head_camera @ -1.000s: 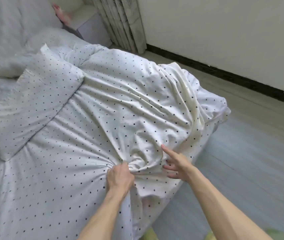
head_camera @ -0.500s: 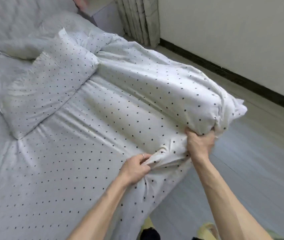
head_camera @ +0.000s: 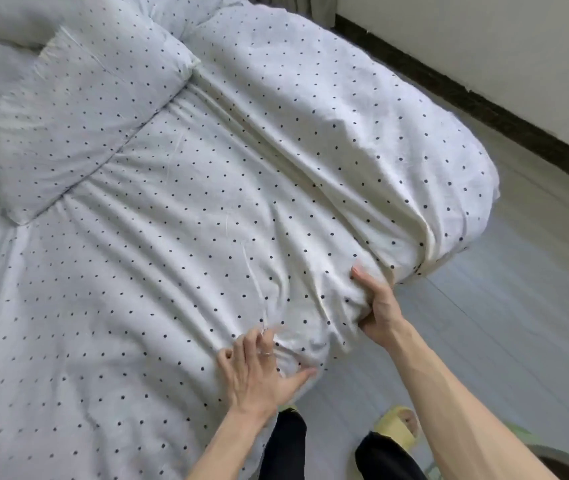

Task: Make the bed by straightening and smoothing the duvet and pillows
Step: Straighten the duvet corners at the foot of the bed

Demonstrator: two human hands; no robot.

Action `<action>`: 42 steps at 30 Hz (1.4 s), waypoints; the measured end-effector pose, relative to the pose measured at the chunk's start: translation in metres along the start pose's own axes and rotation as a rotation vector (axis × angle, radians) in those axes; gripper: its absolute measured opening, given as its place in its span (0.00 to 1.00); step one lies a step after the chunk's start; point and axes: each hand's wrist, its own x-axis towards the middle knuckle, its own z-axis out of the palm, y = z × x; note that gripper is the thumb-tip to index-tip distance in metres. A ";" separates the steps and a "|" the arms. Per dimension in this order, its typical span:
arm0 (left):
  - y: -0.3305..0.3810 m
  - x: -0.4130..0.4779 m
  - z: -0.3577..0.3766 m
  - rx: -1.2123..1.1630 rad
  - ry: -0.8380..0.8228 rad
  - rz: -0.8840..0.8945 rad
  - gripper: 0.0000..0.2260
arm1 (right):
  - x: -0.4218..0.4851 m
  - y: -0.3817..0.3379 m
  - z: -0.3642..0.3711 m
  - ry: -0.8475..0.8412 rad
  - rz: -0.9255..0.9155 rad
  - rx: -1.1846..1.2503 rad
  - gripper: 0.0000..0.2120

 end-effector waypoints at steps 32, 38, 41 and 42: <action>0.014 -0.055 0.020 0.102 -0.373 -0.071 0.36 | -0.014 0.058 -0.057 0.381 0.023 -0.229 0.18; 0.028 -0.030 0.047 0.350 -0.472 -0.114 0.37 | 0.000 0.007 -0.018 0.478 -0.340 -0.302 0.31; 0.040 -0.011 0.039 0.226 -0.417 0.067 0.28 | -0.017 -0.008 -0.036 0.526 -0.441 -0.434 0.15; 0.044 -0.009 0.033 0.182 -0.433 0.114 0.29 | -0.021 -0.007 -0.052 0.595 -0.431 -0.462 0.13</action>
